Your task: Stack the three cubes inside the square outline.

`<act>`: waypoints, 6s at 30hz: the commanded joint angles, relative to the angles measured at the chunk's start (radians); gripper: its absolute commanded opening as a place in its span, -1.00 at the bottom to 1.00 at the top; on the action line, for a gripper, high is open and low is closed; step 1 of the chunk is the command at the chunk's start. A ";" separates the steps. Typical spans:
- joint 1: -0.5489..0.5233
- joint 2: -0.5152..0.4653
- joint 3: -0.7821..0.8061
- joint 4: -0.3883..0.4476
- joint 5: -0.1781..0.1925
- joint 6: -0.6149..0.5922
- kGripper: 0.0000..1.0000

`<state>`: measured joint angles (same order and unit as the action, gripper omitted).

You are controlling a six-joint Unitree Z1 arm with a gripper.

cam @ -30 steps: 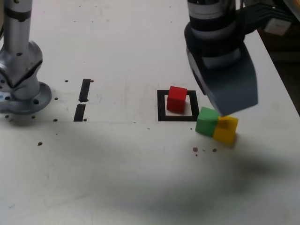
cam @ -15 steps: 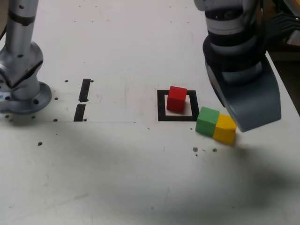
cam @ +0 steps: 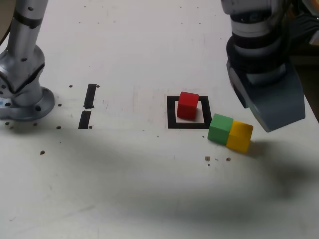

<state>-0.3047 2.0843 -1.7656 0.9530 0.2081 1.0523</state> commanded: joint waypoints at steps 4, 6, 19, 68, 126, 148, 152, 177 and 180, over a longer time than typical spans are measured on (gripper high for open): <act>0.019 0.017 -0.008 -0.019 0.001 0.005 0.97; 0.022 0.025 -0.011 -0.023 0.001 0.005 0.97; 0.033 0.041 -0.016 -0.045 0.002 0.006 0.97; 0.040 0.017 0.164 -0.082 -0.130 0.023 0.94; 0.020 0.082 0.243 -0.254 -0.253 -0.159 -0.94; -0.010 -0.158 0.137 -0.012 -0.197 -0.283 -0.98; -0.009 -0.186 0.066 0.077 -0.175 -0.327 -0.98; 0.096 -0.219 0.063 0.360 -0.075 -0.702 -0.97; 0.103 -0.219 0.069 0.381 -0.086 -0.737 -0.97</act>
<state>-0.2045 1.8733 -1.6967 1.3296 0.1264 0.3206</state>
